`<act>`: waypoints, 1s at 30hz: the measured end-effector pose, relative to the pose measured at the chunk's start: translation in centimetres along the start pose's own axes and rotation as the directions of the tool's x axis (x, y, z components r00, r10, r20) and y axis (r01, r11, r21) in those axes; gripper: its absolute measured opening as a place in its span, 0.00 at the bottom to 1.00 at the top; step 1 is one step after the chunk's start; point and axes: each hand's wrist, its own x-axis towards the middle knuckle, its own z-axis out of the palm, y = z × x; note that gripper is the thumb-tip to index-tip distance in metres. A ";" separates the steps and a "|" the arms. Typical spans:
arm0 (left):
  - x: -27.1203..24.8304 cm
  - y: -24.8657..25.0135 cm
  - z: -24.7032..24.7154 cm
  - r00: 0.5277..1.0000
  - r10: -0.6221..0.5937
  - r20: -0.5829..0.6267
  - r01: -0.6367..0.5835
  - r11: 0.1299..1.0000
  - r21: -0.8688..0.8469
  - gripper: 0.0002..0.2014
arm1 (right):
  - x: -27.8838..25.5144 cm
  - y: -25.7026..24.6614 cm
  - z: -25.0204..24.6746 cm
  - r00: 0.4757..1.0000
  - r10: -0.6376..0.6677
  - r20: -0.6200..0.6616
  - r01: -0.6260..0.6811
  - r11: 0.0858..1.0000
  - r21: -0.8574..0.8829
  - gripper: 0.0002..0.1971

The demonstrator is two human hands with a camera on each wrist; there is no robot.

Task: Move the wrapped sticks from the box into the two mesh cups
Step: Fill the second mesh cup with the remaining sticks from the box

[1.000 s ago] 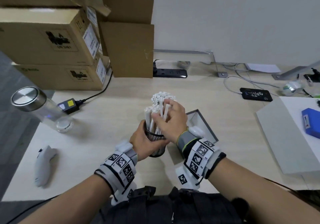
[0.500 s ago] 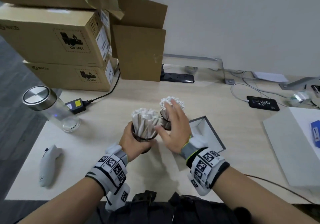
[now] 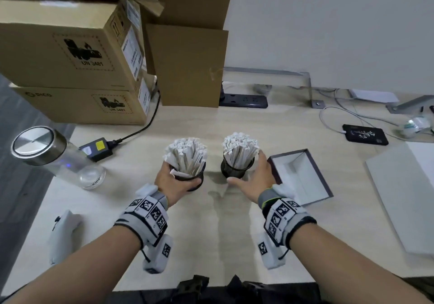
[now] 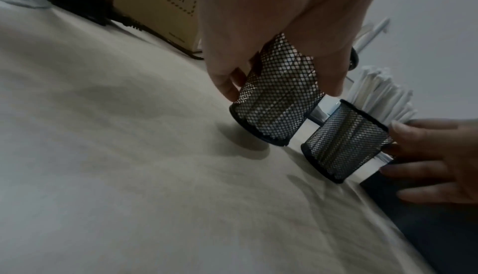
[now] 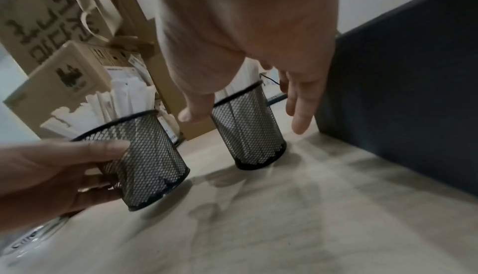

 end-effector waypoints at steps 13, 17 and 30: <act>10.9 3.9 0.8 0.998 0.056 -0.043 -0.050 0.992 0.119 0.26 | 10.1 -5.8 3.0 0.986 -0.032 -0.164 0.063 0.979 0.192 0.40; 11.9 3.5 1.7 0.998 0.060 -0.017 -0.057 0.988 0.145 0.24 | 11.0 -5.7 3.7 0.990 -0.026 -0.140 0.056 0.976 0.212 0.45; 5.1 2.8 1.2 0.973 -0.139 0.186 -0.034 0.707 0.706 0.20 | 3.8 -1.5 -2.7 0.938 -0.327 -0.117 0.309 0.939 -0.150 0.37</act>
